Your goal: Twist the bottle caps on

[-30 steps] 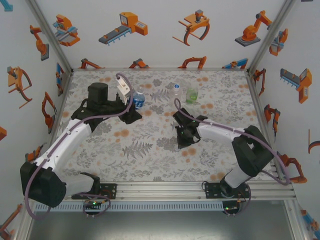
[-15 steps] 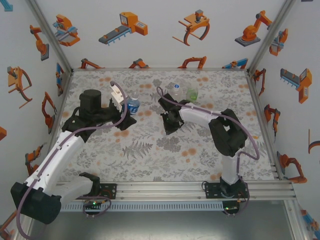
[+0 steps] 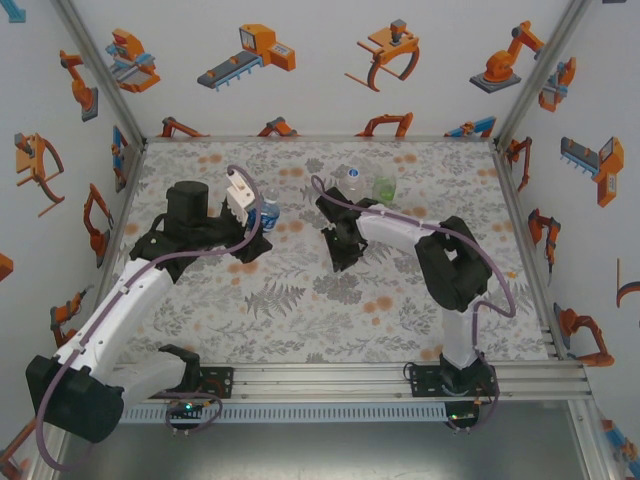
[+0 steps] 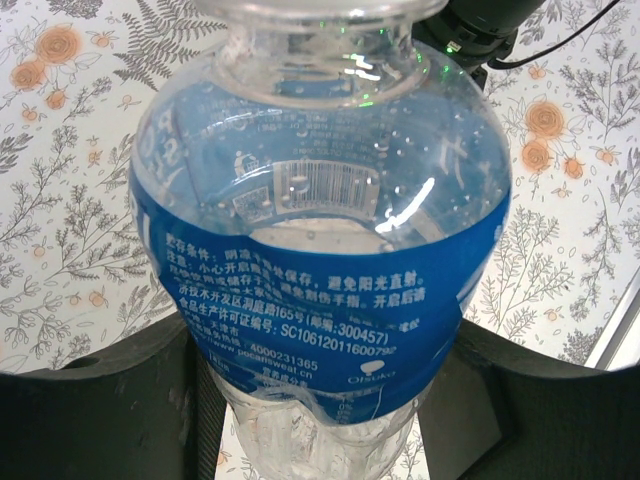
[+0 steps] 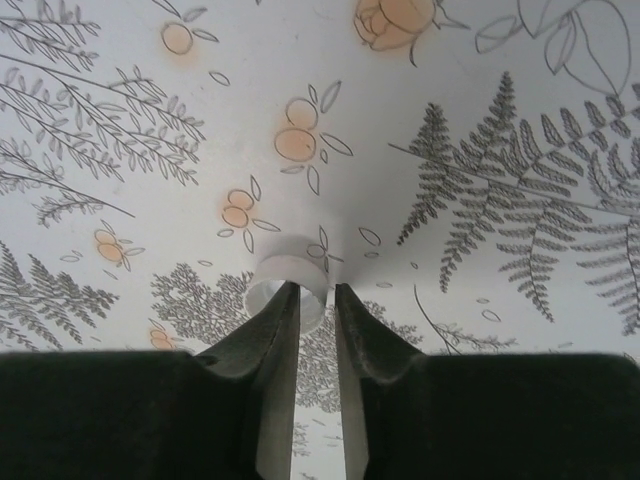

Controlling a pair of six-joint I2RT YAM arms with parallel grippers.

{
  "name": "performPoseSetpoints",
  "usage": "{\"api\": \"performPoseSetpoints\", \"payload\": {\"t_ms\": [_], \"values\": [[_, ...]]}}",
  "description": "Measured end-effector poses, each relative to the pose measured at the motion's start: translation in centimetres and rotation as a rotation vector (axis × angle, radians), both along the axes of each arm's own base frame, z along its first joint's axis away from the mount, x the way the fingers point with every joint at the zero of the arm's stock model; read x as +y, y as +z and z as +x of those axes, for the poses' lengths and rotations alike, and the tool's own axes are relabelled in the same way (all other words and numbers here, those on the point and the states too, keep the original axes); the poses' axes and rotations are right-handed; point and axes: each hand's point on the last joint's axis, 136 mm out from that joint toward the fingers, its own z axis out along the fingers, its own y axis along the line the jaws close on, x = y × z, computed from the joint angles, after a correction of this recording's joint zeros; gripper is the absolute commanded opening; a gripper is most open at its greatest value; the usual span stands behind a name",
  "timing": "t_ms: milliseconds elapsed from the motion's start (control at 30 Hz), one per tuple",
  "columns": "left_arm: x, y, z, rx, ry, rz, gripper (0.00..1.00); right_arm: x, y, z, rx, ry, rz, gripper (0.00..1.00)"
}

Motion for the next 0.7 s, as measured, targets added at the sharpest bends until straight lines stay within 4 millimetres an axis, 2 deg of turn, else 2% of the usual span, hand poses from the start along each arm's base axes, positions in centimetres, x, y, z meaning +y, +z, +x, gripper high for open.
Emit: {"api": "performPoseSetpoints", "payload": {"t_ms": [300,700], "values": [[0.0,0.0,0.0,-0.001,0.001,0.001,0.02,-0.1,2.9,-0.1,-0.034,0.001,0.020,0.34],[-0.3,-0.1,-0.3,-0.001,-0.011,0.001,0.03,2.2,3.7,-0.5,-0.049,0.041,0.047,0.39]]}}
